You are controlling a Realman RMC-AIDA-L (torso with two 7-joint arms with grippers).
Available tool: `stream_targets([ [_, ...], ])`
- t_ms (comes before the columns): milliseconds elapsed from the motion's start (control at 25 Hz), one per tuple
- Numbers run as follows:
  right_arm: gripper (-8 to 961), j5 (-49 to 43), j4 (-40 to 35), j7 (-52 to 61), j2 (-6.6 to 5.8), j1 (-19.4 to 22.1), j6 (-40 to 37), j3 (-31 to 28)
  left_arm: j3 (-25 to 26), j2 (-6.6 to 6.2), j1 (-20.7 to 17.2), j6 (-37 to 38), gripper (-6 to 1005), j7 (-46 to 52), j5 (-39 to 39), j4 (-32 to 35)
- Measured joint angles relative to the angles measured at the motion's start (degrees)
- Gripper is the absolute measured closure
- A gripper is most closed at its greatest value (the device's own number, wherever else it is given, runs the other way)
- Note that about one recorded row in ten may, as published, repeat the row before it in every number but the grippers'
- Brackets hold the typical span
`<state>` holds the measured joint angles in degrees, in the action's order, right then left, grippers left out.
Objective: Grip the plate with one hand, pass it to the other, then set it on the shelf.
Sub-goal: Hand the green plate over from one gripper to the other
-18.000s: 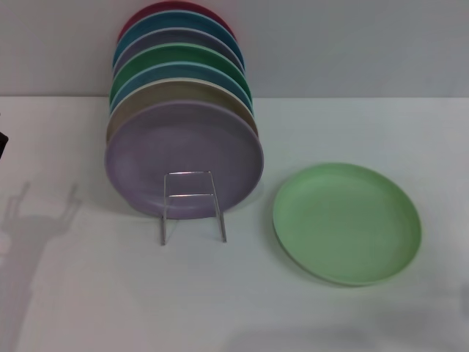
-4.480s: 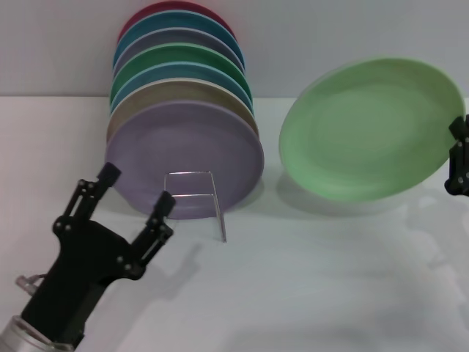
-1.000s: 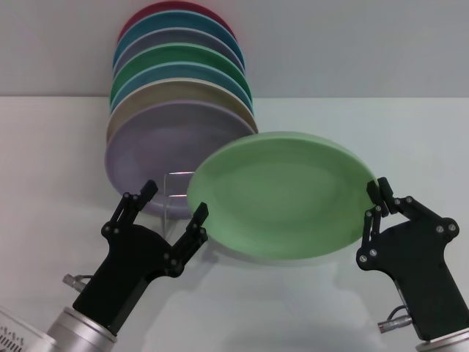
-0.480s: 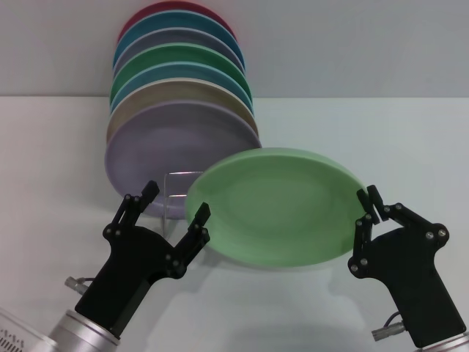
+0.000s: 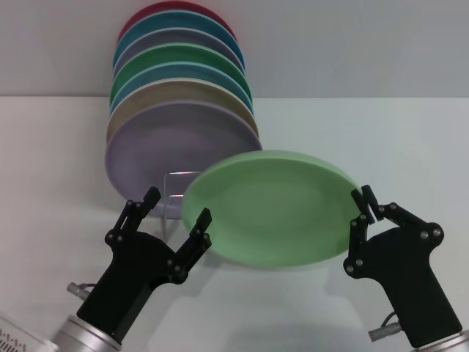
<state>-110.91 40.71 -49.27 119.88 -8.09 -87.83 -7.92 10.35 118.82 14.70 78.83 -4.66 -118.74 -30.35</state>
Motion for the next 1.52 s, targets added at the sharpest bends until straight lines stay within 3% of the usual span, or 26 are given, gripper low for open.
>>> stream_targets([
  [480, 937, -0.1, 0.3, -1.4, 0.00, -0.1, 0.7, 0.4, -0.1, -0.08, -0.1, -0.5, 284, 0.0, -0.3, 0.1],
  [680, 937, -0.2, 0.3, -1.4, 0.00, -0.1, 0.8, 0.5, -0.2, -0.08, -0.1, -0.6, 508, 0.0, -0.4, 0.2],
  [840, 937, -0.2, 0.4, -1.4, 0.00, -0.3, 0.9, 0.8, -0.2, -0.08, 0.0, -0.6, 524, 0.0, -0.4, 0.2],
  [1280, 937, -0.1, 0.5, -1.4, 0.00, -0.5, 1.4, 1.1, -0.2, -0.08, 0.3, -1.3, 716, 0.0, -0.4, 0.4],
  [1520, 937, -0.1, 0.5, -1.4, 0.00, -0.5, 1.4, 1.1, -0.2, -0.08, 0.4, -1.3, 744, 0.0, -0.3, 0.6],
])
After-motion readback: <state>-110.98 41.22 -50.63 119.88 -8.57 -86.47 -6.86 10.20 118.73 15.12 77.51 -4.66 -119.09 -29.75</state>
